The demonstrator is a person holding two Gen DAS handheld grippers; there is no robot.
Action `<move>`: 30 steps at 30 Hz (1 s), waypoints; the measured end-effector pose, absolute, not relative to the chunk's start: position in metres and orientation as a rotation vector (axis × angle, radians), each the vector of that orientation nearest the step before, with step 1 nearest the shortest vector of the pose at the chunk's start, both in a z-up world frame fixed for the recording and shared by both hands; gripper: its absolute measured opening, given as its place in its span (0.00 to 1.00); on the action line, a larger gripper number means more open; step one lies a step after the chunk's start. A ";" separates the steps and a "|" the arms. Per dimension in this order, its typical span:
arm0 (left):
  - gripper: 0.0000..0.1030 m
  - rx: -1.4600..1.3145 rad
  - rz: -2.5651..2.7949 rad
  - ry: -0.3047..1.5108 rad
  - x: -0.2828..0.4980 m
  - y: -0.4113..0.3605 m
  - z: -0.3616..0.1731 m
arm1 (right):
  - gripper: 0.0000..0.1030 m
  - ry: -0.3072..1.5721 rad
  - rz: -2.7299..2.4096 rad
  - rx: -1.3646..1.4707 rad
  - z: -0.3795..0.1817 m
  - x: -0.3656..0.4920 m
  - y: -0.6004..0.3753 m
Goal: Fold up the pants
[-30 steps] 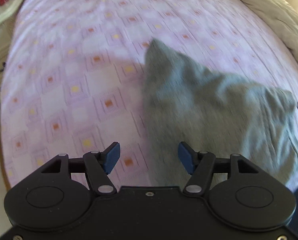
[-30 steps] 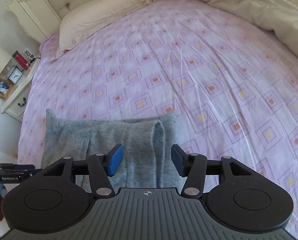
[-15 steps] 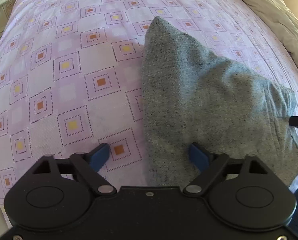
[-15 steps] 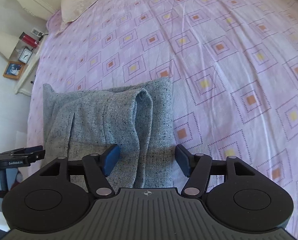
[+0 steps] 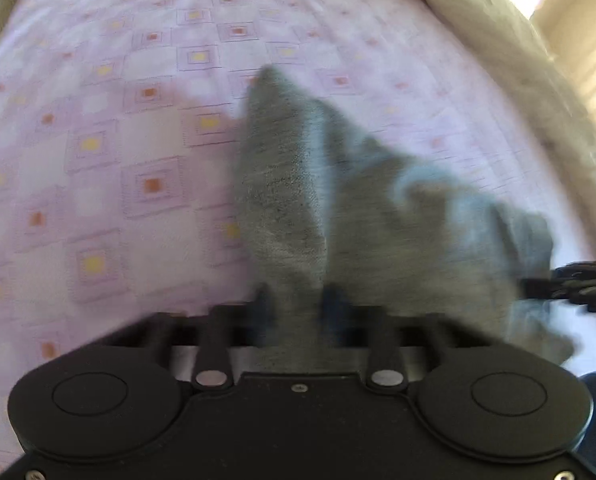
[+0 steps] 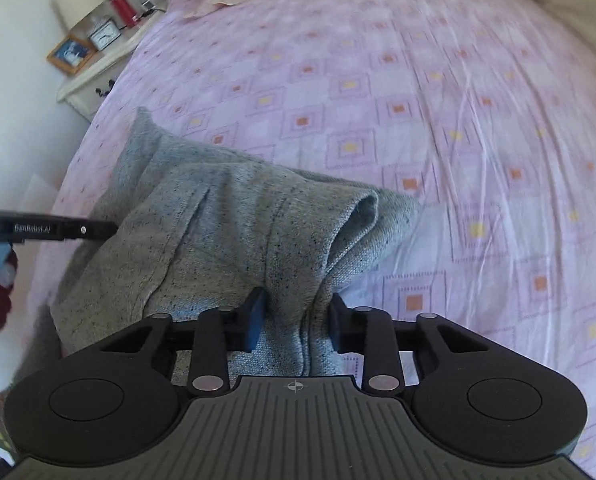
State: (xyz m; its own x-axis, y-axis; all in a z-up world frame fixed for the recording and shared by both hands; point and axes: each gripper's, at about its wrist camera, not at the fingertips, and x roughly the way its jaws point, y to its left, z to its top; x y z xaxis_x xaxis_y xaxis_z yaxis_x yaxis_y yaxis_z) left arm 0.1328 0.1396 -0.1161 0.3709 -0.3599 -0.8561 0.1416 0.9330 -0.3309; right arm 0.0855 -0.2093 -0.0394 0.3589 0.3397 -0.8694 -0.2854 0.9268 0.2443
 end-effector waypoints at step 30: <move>0.26 -0.181 0.091 1.007 0.187 0.237 -0.111 | 0.25 0.834 0.241 -0.033 -0.046 0.184 -0.103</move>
State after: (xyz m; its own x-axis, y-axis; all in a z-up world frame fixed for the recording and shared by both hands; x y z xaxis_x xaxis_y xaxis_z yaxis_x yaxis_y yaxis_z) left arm 0.1875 0.2370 -0.1106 0.5318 -0.0076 -0.8468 -0.1594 0.9812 -0.1089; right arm 0.1838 -0.1029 -0.0458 0.6466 0.1989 -0.7364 -0.2248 0.9722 0.0651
